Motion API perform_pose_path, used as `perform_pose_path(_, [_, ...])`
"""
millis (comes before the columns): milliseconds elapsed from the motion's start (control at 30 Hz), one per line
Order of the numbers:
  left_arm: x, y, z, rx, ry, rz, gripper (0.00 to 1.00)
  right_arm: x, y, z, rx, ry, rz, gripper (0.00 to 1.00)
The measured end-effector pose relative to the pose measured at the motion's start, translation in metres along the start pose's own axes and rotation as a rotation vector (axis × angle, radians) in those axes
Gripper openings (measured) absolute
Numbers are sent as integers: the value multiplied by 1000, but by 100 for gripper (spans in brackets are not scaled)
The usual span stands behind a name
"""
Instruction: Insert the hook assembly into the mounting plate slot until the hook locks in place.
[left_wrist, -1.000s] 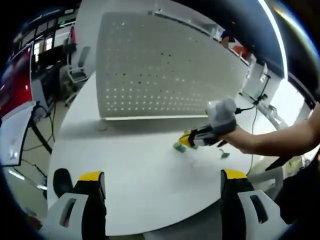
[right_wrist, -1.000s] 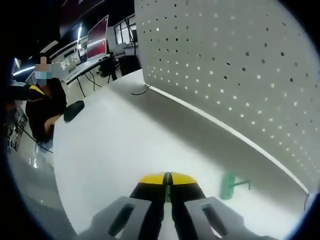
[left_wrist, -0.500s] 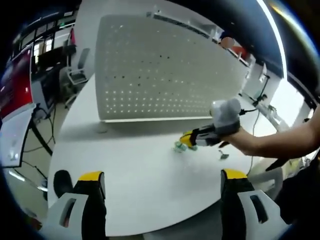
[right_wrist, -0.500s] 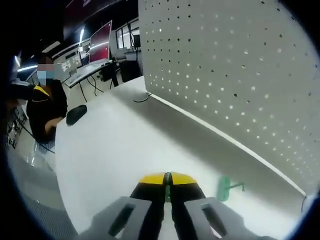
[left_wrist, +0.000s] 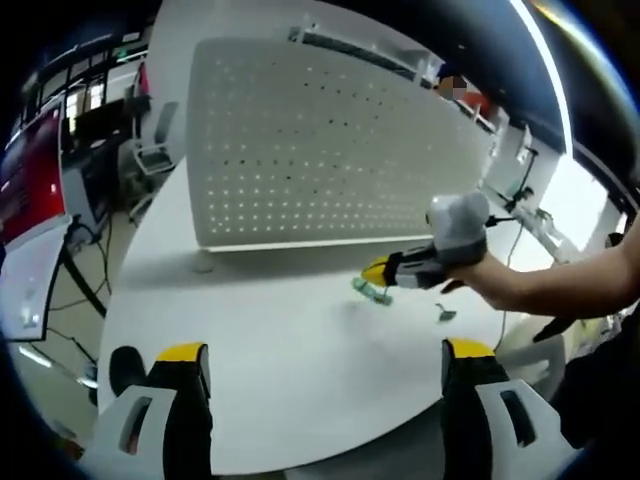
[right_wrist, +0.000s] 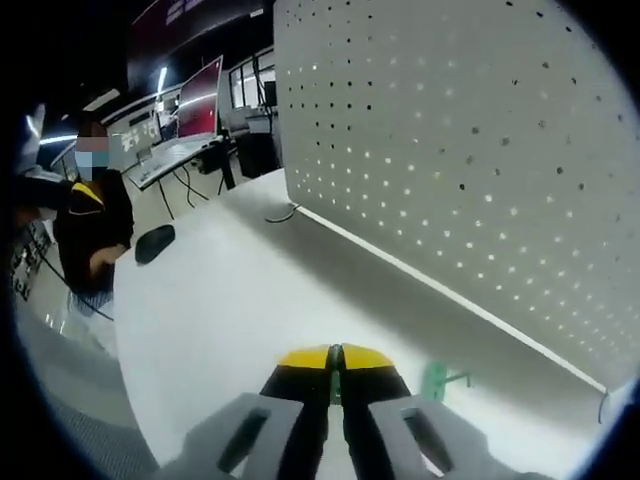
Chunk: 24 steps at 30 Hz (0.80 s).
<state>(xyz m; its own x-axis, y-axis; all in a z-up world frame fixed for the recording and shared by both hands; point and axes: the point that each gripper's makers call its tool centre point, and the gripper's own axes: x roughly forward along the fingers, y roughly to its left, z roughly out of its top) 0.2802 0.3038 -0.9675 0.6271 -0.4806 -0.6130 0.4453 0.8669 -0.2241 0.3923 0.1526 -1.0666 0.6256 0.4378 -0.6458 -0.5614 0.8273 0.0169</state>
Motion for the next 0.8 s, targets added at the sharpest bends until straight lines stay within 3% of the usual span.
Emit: perform_pose_path(800, [3, -7, 8, 10, -7, 3, 97, -40, 3, 33, 8, -116, -14, 0])
